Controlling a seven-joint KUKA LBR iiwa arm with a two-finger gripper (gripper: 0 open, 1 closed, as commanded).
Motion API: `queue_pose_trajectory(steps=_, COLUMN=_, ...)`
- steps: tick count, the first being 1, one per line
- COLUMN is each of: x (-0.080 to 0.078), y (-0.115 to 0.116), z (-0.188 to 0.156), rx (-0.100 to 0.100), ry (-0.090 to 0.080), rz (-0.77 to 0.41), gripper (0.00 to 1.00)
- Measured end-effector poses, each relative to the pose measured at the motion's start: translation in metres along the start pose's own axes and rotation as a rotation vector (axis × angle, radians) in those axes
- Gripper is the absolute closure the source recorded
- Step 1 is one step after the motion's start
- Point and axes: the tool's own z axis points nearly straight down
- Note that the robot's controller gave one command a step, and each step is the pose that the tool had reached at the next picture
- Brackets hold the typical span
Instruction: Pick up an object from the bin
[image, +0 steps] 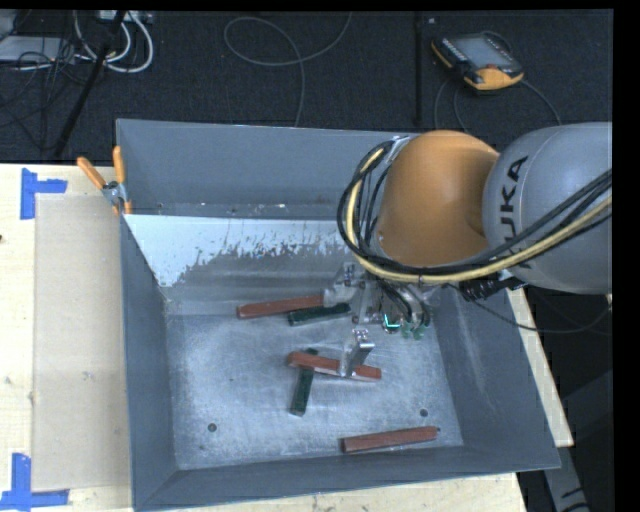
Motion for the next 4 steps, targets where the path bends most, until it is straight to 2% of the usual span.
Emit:
queue_pose_trajectory(steps=1, x=-0.001, y=0.000, z=-0.005, rx=-0.001, ry=-0.008, rz=0.001, gripper=0.00)
queue_pose_trajectory(steps=2, x=-0.013, y=0.009, z=0.111, rx=0.000, ry=-0.014, rz=-0.064, gripper=1.00)
queue_pose_trajectory(steps=3, x=-0.013, y=0.009, z=0.111, rx=0.000, ry=-0.015, rz=-0.063, gripper=1.00)
queue_pose_trajectory(steps=4, x=-0.011, y=0.002, z=-0.020, rx=0.000, ry=-0.011, rz=-0.101, gripper=1.00)
